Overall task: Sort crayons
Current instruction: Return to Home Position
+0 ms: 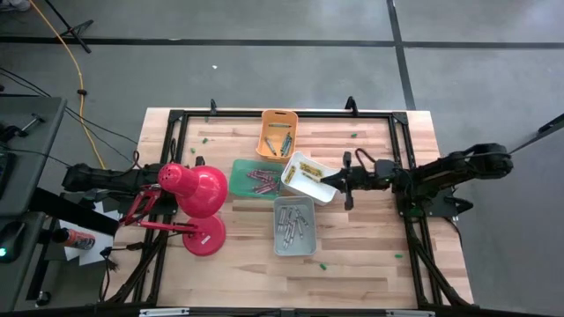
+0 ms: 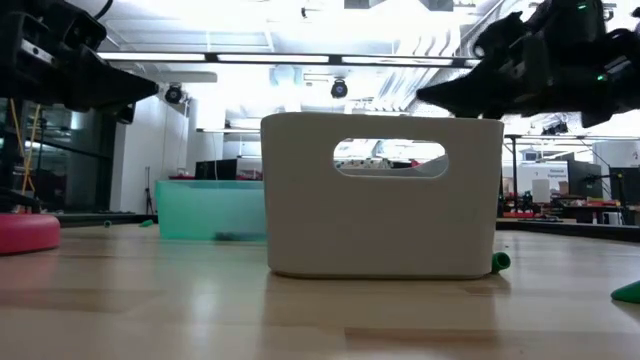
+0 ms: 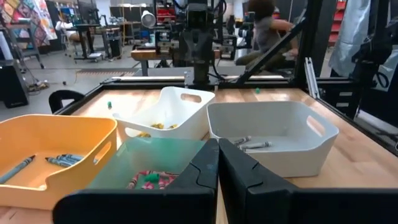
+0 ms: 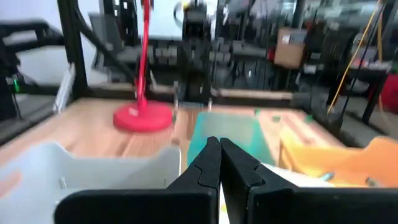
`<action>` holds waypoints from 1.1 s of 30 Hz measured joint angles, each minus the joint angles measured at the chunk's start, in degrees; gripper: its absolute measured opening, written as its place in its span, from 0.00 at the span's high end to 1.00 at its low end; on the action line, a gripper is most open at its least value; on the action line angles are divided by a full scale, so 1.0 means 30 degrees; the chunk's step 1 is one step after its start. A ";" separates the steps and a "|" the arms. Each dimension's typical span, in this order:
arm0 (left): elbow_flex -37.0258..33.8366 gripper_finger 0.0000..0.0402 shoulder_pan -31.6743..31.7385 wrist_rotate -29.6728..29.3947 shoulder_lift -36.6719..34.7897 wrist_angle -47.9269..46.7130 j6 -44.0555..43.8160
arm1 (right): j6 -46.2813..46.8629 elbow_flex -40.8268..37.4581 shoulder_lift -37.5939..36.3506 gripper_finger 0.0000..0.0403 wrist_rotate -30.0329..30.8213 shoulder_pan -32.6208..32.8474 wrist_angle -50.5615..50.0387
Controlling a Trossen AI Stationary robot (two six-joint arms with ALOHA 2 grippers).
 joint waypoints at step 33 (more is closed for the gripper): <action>0.0000 1.00 -0.0005 0.0163 0.0216 0.0012 -0.0090 | 0.5826 -0.3070 -1.7597 1.00 0.5100 0.0699 -1.9378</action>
